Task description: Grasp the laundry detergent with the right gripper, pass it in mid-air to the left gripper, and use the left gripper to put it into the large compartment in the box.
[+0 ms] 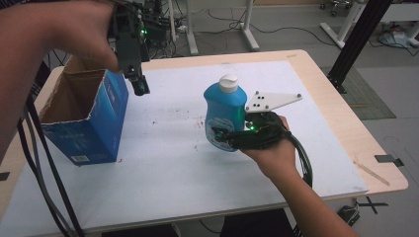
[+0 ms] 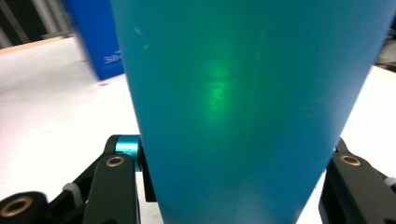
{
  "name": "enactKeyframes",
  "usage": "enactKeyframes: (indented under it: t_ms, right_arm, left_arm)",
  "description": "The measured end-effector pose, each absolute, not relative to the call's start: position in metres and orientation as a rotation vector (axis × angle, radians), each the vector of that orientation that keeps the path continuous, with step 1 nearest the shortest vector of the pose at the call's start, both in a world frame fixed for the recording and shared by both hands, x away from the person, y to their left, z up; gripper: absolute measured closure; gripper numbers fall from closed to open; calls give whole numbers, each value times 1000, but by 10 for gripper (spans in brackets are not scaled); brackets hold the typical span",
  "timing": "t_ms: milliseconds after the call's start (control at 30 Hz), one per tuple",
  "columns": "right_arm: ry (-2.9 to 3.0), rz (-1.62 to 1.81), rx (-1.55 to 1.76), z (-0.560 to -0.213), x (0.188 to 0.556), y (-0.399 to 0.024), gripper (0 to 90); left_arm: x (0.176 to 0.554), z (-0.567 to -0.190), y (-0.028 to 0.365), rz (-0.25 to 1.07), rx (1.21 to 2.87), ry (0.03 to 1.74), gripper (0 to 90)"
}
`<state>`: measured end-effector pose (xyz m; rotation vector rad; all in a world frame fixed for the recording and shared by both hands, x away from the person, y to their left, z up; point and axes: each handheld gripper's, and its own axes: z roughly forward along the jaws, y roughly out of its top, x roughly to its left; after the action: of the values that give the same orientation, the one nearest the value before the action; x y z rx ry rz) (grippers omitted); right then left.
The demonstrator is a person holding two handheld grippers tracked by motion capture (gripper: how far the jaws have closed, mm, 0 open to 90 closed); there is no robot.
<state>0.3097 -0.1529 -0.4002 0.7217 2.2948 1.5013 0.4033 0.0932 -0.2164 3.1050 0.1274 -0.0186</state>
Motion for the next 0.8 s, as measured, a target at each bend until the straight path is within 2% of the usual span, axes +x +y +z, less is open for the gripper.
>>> enactKeyframes:
  t_ms: [800]
  right_arm:
    - [2539, 1716, 239, -367, 322, -119, 448]
  left_arm:
    - [367, -220, 71, -109, 3071, -8, 17]
